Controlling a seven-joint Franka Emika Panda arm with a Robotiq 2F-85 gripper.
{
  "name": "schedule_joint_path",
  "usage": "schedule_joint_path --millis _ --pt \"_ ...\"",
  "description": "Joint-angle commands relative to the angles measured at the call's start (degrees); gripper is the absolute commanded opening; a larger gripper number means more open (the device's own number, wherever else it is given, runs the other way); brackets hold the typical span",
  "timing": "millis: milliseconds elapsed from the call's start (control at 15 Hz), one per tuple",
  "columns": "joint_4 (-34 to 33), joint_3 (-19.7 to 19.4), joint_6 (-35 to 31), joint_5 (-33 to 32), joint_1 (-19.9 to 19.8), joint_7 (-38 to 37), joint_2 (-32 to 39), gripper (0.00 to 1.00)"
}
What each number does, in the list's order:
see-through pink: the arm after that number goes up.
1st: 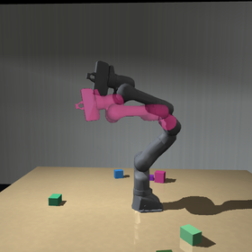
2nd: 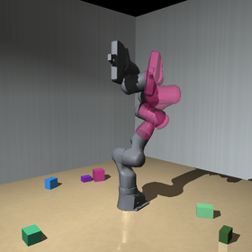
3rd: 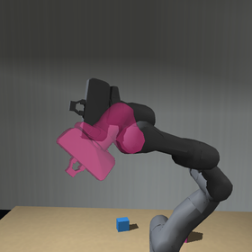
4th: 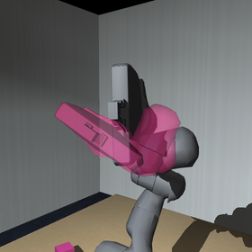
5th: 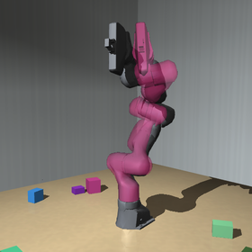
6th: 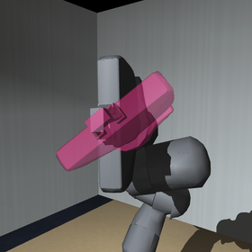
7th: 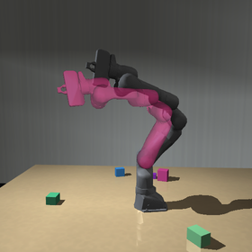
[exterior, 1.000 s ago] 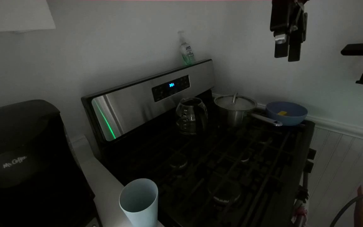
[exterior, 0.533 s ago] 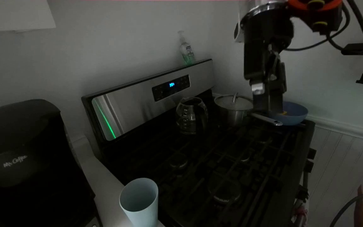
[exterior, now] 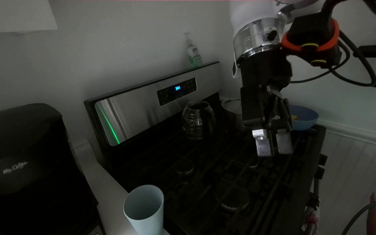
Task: Put the white bowl on the stove
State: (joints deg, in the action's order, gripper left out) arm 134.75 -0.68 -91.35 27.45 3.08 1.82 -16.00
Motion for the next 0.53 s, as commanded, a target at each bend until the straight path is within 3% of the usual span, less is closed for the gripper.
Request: schedule_joint_path --millis 0,267,467 --pt "1.64 1.09 -5.71 1.04 -0.22 1.85 3.25 1.00" --pt "6.51 2.43 -23.78 0.60 0.01 1.89 11.88 1.00" --pt "6.80 4.27 -34.39 3.96 1.73 1.91 17.99 1.00"
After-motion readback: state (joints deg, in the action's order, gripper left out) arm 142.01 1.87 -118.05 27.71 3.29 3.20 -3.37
